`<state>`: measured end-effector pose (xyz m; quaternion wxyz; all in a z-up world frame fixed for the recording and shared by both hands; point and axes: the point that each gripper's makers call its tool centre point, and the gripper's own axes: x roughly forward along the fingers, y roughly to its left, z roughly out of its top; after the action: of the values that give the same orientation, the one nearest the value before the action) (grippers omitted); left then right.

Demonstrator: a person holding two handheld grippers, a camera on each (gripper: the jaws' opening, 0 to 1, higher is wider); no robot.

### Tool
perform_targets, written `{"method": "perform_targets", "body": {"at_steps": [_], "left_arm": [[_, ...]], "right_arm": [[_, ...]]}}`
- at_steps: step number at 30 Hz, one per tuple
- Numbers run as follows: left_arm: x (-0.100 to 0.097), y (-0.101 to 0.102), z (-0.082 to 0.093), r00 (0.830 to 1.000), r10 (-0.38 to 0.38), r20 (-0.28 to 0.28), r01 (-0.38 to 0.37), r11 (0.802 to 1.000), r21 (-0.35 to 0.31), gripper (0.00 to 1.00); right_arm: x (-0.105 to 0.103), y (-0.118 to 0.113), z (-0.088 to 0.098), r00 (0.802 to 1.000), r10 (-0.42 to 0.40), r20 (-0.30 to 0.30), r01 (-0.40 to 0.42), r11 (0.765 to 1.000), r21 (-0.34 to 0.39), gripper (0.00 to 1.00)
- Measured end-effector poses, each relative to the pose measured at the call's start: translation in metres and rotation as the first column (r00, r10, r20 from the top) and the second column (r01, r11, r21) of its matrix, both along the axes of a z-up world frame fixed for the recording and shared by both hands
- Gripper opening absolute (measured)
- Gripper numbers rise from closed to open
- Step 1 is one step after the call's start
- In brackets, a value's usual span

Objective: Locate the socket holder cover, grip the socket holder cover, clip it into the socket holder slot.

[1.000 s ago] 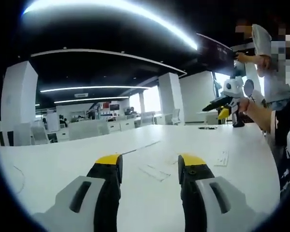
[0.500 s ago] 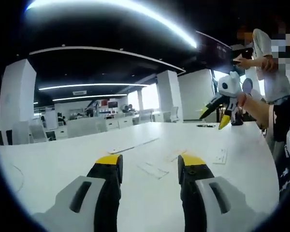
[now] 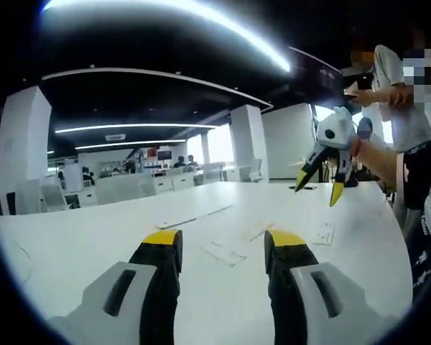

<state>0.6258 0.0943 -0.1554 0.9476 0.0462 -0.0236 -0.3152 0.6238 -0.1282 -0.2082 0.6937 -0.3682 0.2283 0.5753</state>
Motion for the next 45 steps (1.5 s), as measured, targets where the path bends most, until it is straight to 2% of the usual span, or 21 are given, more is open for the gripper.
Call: {"method": "perform_targets", "body": {"at_steps": [3,8,15,22,34,38,42,45], "left_arm": [[-0.001,-0.002,0.000,1.000,-0.005,0.001,0.005,1.000,-0.003,0.46],[-0.001,-0.005,-0.003,1.000,-0.011,-0.007,0.011,1.000,0.007,0.46],[-0.002,-0.006,-0.003,1.000,-0.016,-0.004,0.016,1.000,0.008,0.46],[-0.002,-0.006,-0.001,1.000,-0.021,0.001,0.021,1.000,0.009,0.46],[-0.004,-0.006,0.000,1.000,-0.027,0.003,0.027,1.000,0.006,0.46],[-0.004,-0.006,-0.001,1.000,-0.028,-0.001,0.028,1.000,0.008,0.46],[-0.004,-0.007,-0.003,1.000,-0.030,-0.005,0.030,0.999,0.011,0.46],[-0.005,-0.008,-0.003,0.999,-0.033,-0.005,0.033,0.999,0.015,0.46]], "right_arm": [[-0.004,-0.001,-0.010,1.000,0.015,-0.022,-0.016,0.997,-0.071,0.55],[-0.010,0.000,-0.020,0.998,0.033,-0.054,-0.040,0.990,-0.136,0.54],[-0.017,-0.006,-0.035,0.995,0.049,-0.089,-0.070,0.965,-0.254,0.52],[-0.023,-0.010,-0.044,0.990,0.053,-0.131,-0.094,0.940,-0.328,0.53],[-0.032,-0.023,-0.063,0.979,0.071,-0.191,-0.153,0.875,-0.459,0.53],[-0.032,-0.026,-0.069,0.976,0.075,-0.205,-0.169,0.854,-0.492,0.48],[-0.027,-0.026,-0.074,0.975,0.061,-0.213,-0.165,0.842,-0.513,0.45],[-0.028,-0.028,-0.077,0.971,0.067,-0.228,-0.183,0.821,-0.541,0.43]]}}
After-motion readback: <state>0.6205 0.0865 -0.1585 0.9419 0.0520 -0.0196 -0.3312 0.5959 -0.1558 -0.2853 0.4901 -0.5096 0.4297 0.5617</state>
